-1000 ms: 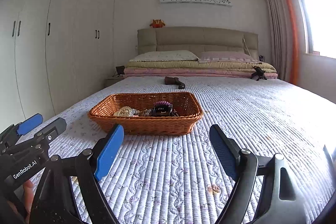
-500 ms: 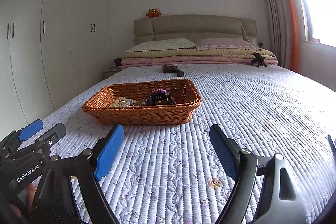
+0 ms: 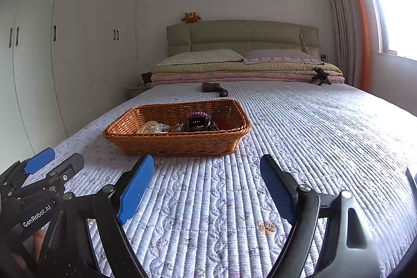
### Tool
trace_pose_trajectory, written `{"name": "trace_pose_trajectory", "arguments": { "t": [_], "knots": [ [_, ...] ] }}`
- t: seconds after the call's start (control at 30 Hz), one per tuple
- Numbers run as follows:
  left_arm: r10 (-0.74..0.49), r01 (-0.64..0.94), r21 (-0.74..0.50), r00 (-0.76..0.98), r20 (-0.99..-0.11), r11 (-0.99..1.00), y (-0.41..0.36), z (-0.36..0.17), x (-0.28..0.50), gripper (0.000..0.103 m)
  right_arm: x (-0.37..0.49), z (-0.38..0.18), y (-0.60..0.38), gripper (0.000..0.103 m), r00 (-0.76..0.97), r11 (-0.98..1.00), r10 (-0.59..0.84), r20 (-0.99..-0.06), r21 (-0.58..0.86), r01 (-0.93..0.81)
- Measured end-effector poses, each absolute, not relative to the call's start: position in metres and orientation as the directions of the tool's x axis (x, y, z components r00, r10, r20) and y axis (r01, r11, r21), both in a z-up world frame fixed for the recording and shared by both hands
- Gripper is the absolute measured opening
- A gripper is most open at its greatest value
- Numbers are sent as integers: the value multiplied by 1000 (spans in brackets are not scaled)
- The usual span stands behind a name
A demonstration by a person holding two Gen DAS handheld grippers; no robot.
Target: Organize jewelry
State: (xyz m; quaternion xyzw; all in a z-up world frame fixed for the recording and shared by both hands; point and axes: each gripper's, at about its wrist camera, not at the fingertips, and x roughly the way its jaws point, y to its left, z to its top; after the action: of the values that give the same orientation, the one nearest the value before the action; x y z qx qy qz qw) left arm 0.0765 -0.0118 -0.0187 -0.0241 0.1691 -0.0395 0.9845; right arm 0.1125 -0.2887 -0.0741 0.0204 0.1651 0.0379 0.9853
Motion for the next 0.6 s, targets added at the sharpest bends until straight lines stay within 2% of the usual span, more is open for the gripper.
{"name": "trace_pose_trajectory", "arguments": {
  "t": [0.6],
  "knots": [
    [-92,75,-63,938,-334,995,-13,-20,75,76,111,-73,-286,85,943,996,84,-322,43,-74]
  ]
}}
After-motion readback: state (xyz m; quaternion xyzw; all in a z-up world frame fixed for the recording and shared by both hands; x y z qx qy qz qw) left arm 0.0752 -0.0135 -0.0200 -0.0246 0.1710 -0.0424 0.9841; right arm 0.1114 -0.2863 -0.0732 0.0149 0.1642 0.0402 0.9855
